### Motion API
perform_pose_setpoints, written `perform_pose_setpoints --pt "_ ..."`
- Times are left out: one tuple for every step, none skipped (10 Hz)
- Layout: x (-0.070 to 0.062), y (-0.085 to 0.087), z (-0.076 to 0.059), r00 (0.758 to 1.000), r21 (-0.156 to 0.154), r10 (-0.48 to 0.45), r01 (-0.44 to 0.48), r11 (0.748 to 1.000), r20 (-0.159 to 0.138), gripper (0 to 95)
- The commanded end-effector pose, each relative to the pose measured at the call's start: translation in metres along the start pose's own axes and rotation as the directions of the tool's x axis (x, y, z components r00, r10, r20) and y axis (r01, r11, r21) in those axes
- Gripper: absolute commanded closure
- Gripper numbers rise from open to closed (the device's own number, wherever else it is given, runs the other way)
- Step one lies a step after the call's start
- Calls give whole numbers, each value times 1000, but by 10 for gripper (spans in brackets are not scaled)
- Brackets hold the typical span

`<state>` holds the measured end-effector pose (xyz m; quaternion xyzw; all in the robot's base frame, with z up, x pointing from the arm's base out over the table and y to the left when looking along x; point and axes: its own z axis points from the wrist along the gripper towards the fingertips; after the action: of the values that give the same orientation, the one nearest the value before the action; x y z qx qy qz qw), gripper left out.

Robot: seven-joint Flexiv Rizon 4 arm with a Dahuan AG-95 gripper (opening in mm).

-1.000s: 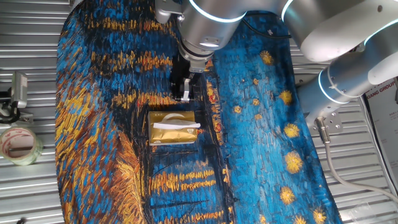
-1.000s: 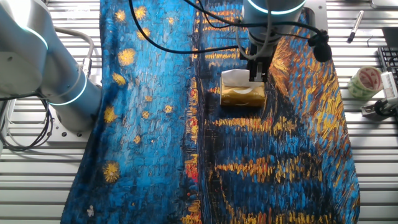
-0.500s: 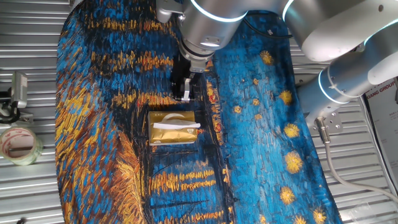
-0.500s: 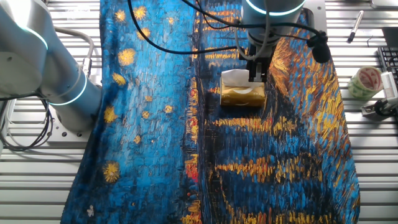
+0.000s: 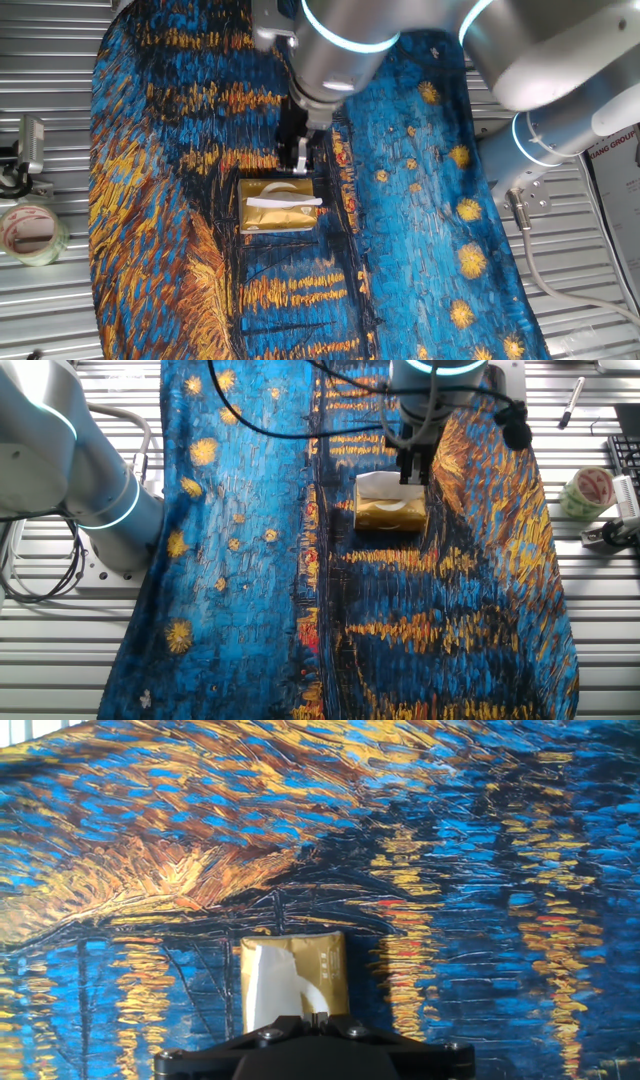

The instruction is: Pull out a napkin

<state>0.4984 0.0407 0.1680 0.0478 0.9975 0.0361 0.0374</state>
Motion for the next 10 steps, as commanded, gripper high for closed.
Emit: perform_pose_setpoints --pt "2 2 2 1000 8 -6 6 1000 3 950" --pt "2 2 1 1000 22 -16 16 1000 2 950" --pt "2 2 1 1000 48 -27 27 998 -1 950" --pt "2 2 2 999 65 -33 33 997 -2 950" --pt "2 3 2 999 71 -32 33 997 -3 950" --pt "2 3 2 999 73 -33 33 997 -4 950" --pt "2 3 2 999 65 -34 34 997 -4 760" --pt "2 3 2 999 63 -38 38 997 -4 760" --pt "2 3 2 999 60 -43 43 997 -4 760" --pt "2 3 2 999 60 -54 55 997 -5 760"
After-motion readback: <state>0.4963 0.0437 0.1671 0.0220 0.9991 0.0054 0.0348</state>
